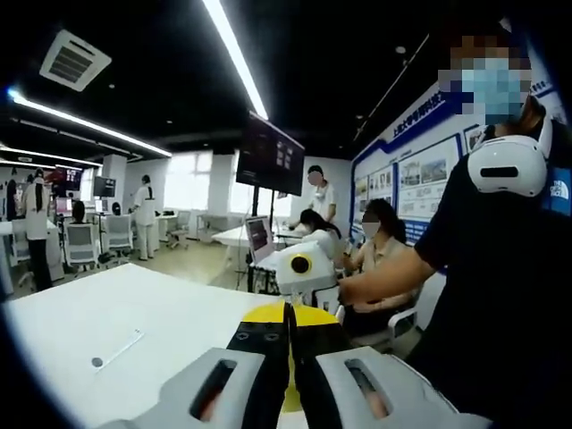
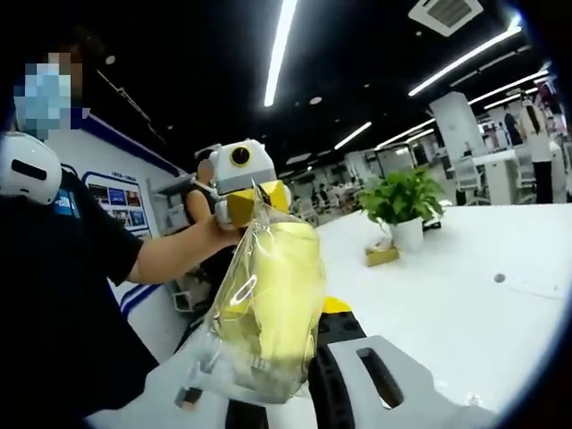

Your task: Compare the silicone blocks by pressing each to a similar depth, holding the contact briefly, and releasing to observe deformation and rebound differences across the visible hardness samples.

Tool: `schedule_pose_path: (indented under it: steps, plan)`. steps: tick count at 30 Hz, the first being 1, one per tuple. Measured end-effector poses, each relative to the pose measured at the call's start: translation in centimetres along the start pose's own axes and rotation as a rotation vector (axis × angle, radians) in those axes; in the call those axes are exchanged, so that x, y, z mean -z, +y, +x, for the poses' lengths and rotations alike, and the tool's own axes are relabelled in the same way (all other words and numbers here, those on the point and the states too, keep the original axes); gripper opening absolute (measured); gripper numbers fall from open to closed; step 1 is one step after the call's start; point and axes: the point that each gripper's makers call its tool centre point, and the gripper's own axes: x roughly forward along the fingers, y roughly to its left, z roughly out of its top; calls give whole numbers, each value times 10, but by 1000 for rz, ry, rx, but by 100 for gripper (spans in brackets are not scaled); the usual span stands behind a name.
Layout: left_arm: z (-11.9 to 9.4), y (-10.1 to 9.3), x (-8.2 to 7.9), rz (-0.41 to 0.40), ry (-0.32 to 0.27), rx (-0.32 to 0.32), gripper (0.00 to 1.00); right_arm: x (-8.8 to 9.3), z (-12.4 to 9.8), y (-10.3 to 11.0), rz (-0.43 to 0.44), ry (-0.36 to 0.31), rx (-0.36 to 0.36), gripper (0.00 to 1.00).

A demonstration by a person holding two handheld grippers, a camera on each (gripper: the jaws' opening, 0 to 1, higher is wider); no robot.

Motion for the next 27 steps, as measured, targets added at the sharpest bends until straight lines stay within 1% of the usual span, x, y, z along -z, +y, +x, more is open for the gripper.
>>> schedule_pose_path:
  steps: [3,9,12,14,15,16,17,18,19,20,22,23,24,25,27]
  plan:
    - [0,-1,1,-1,2,0,0,1,0,2,9,5,-7,7]
    - [1,-5,2,-3,7,2,0,3,-3,3,-6,11,-1,7]
    - [1,-7,2,6,10,3,0,4,-4,5,46,22,-11,9]
    - [2,-5,1,20,11,-11,0,5,-5,5,59,22,-13,12]
    - [2,-7,1,8,10,-2,0,4,-5,3,44,20,0,13]
    - [3,-7,1,5,8,-3,0,3,-5,1,1,10,10,14]
    - [3,-6,0,9,3,-12,0,3,-5,4,0,8,10,15]
    - [3,-6,0,3,-1,-13,0,2,-5,1,-7,8,27,17]
    - [3,-6,-1,-12,-14,-18,0,3,-5,1,-14,8,35,19]
    - [3,-5,-1,-8,-16,-23,0,5,-5,-2,-28,22,52,25]
    - [4,-6,1,-14,-21,-26,0,8,-4,0,-27,28,48,39]
    - [4,-6,1,-17,-29,-28,0,10,-3,1,-15,27,50,48]
    - [4,-6,2,-26,-36,-23,0,12,-3,0,-18,26,59,53]
    - [4,-6,3,-30,-41,-25,0,13,-3,0,-27,25,69,55]
    - [4,-4,5,-44,-46,-28,0,14,-5,-2,-33,17,76,53]
